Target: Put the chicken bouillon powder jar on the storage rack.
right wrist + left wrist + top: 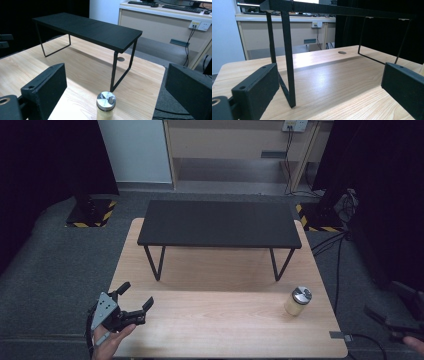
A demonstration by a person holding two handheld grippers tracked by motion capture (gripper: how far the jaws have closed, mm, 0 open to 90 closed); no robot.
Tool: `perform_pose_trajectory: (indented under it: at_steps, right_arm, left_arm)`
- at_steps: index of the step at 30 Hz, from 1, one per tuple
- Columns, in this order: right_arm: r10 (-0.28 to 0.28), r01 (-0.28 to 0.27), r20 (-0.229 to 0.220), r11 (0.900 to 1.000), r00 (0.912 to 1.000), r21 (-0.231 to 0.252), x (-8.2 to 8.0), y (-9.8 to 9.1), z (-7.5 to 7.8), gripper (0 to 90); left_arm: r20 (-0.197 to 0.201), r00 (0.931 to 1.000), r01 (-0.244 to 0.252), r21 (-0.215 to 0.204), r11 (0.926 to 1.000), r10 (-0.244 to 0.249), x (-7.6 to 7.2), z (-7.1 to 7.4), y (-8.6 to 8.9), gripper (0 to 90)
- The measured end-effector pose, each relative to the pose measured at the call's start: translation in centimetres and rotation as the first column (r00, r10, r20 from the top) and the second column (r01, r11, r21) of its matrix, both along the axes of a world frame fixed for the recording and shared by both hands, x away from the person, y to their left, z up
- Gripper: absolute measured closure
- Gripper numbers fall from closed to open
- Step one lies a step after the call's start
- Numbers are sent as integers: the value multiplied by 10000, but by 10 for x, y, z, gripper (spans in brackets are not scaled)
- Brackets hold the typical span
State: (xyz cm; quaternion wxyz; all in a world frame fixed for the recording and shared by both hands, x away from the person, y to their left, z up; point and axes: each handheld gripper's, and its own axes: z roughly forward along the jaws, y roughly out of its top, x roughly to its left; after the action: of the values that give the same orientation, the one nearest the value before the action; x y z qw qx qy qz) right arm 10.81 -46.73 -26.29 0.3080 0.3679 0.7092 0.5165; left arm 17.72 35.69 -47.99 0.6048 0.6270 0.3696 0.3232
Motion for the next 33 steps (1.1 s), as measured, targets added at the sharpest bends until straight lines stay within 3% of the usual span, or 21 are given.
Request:
perform_pose_trajectory:
  at_steps: [8, 14, 26, 33]
  right_arm:
    - [13, -15, 152, 9999, 9999, 129, 5, 3, -5, 39]
    - [123, -123, -25, 9999, 9999, 79, 12, 7, -10, 40]
    - [137, -129, -600, 9998, 9981, 135, 41, 19, -39, 45]
    - [212, -214, -820, 9998, 9964, -7, 66, 35, -70, 53]
  left_arm:
    - [35, 10000, 19, 36, 10000, -19, 0, 0, 0, 7]
    - [43, 10000, 24, 34, 10000, -24, -1, 1, 0, 7]
    - [54, 10000, -14, 65, 10000, 13, -1, 1, 0, 6]
    - [66, 10000, -38, 70, 10000, 37, -1, 1, 0, 7]
